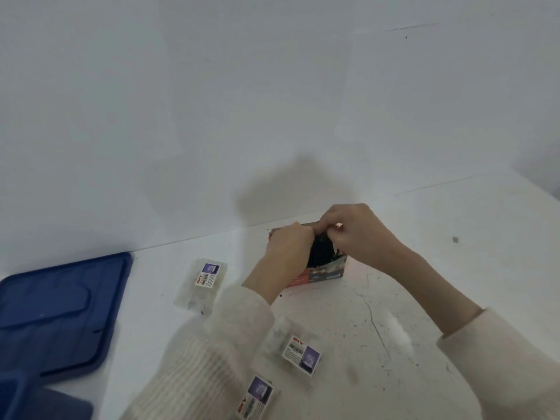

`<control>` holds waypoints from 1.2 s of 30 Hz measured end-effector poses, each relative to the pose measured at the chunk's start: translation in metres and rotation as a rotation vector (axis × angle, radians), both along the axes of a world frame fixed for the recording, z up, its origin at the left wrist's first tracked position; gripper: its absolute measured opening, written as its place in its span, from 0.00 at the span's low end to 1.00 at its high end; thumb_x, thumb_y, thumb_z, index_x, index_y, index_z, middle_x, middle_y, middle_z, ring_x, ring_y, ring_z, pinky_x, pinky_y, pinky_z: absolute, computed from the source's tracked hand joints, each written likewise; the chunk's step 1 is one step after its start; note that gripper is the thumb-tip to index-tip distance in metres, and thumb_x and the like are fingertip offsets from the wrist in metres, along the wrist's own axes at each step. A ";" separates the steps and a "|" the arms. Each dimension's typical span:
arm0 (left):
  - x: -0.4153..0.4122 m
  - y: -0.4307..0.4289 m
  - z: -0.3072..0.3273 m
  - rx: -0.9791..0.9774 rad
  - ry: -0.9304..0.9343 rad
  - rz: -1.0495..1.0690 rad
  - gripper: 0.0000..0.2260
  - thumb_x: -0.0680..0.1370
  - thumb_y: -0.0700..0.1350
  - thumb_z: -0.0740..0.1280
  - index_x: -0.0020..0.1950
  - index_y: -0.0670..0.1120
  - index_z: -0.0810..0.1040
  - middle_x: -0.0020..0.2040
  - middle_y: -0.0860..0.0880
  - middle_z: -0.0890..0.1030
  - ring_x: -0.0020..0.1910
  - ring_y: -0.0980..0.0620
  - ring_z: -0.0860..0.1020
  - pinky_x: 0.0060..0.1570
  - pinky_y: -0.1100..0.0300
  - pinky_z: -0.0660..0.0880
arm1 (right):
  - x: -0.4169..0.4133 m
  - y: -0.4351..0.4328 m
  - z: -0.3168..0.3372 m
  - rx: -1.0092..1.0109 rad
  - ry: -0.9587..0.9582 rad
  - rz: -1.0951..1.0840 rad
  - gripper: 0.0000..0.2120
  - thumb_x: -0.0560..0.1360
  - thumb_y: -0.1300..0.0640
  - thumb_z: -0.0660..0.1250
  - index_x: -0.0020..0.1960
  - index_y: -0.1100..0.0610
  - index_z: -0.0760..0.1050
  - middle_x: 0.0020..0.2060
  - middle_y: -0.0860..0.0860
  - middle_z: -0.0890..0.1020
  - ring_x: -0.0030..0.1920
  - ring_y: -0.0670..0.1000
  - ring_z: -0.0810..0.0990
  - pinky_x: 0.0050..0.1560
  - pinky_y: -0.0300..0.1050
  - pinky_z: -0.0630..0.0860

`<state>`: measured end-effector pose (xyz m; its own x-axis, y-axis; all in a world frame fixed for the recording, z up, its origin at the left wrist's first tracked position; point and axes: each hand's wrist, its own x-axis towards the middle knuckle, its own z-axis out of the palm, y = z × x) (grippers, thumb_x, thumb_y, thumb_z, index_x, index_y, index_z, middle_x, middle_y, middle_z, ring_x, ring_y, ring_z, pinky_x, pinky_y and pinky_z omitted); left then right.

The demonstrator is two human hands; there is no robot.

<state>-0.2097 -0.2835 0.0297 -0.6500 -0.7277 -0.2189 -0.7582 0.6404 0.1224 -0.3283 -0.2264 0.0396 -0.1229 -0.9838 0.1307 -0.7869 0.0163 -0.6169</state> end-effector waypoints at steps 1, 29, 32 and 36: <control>-0.001 0.001 0.000 0.012 -0.016 -0.007 0.10 0.76 0.34 0.61 0.55 0.38 0.77 0.50 0.40 0.78 0.48 0.42 0.79 0.42 0.56 0.73 | -0.002 0.000 -0.002 -0.026 -0.021 -0.045 0.15 0.72 0.70 0.59 0.48 0.59 0.83 0.46 0.52 0.83 0.43 0.48 0.77 0.42 0.30 0.72; 0.070 -0.008 -0.001 0.473 0.892 0.211 0.11 0.77 0.47 0.66 0.59 0.55 0.77 0.54 0.55 0.81 0.56 0.59 0.77 0.58 0.63 0.72 | -0.033 0.020 -0.017 0.191 -0.436 0.103 0.23 0.71 0.53 0.71 0.64 0.42 0.71 0.57 0.43 0.78 0.58 0.43 0.75 0.59 0.41 0.70; 0.076 0.002 -0.013 0.403 0.862 0.194 0.14 0.74 0.46 0.69 0.59 0.50 0.79 0.57 0.54 0.79 0.58 0.58 0.75 0.58 0.62 0.75 | -0.033 0.026 -0.025 0.127 -0.364 0.098 0.15 0.72 0.54 0.70 0.58 0.45 0.76 0.58 0.41 0.77 0.58 0.42 0.74 0.56 0.36 0.73; 0.076 0.005 -0.022 0.334 0.811 0.125 0.15 0.74 0.43 0.69 0.61 0.47 0.79 0.64 0.53 0.76 0.63 0.59 0.71 0.55 0.71 0.73 | -0.028 0.029 -0.031 0.053 -0.356 0.063 0.10 0.74 0.58 0.68 0.54 0.51 0.80 0.57 0.44 0.77 0.59 0.45 0.74 0.50 0.30 0.74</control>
